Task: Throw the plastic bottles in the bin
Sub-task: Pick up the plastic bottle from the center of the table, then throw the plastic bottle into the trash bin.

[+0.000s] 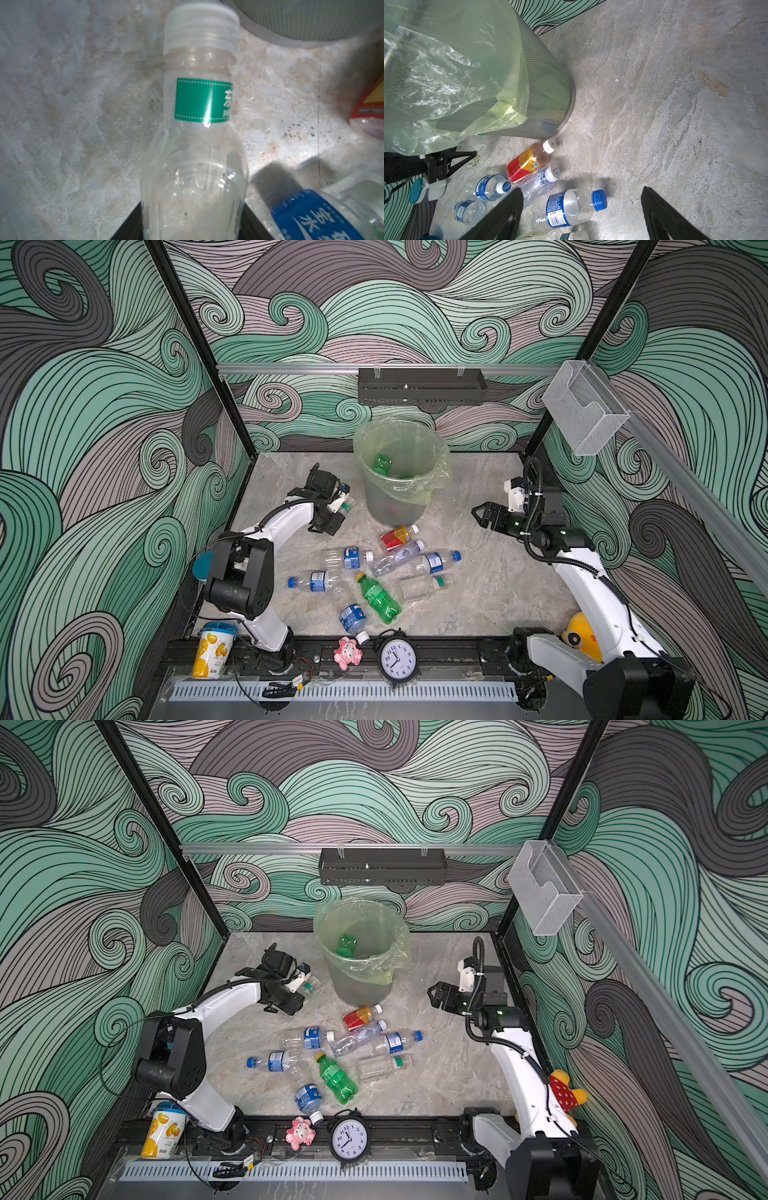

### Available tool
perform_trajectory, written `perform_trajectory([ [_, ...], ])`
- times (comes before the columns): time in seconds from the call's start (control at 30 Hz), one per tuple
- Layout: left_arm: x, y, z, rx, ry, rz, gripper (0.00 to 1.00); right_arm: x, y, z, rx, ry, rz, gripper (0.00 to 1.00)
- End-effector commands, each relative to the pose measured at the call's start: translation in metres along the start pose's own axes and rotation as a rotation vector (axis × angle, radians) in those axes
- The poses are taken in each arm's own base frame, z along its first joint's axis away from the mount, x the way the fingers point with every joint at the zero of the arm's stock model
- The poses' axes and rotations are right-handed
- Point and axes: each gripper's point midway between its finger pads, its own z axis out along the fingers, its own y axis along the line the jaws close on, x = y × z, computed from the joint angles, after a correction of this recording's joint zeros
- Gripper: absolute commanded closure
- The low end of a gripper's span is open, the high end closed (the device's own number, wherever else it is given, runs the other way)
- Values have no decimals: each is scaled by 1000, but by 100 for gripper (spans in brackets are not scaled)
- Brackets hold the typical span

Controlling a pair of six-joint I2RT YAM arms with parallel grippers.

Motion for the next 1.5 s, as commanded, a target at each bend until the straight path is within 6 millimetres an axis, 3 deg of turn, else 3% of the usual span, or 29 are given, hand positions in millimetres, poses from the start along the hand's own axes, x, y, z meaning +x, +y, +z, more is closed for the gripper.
perform_trajectory([
  [0.0,-20,12,-33,30,-142,-146,43,-4,0,-2,-2,-14,-10,11],
  [0.2,-27,17,-99,48,-370,-253,43,1,-7,1,36,28,-18,11],
  [0.4,-27,7,-152,83,-560,-279,42,2,-11,7,47,48,-8,12],
  [0.57,-29,5,-185,89,-728,-306,43,4,-12,11,49,66,2,12],
  [0.83,-46,-3,-224,164,-832,-298,42,9,-17,14,73,100,-3,13],
  [1.0,-94,-13,-265,309,-960,-238,42,10,-17,14,73,102,-1,13],
  [1.13,-161,-16,-301,377,-1059,-187,43,11,-14,13,65,105,3,13],
  [1.2,-198,-28,-311,407,-1072,-131,43,11,-14,13,66,106,3,13],
  [1.27,-236,-42,-298,453,-1030,-95,31,14,-15,12,83,114,-6,13],
  [1.33,-258,-44,-280,485,-948,-140,26,19,-15,11,98,131,-17,12],
  [1.4,-265,-38,-265,468,-882,-173,17,23,-15,9,109,149,-33,12],
  [1.47,-261,-35,-258,441,-871,-176,16,28,-13,5,118,161,-61,12],
])
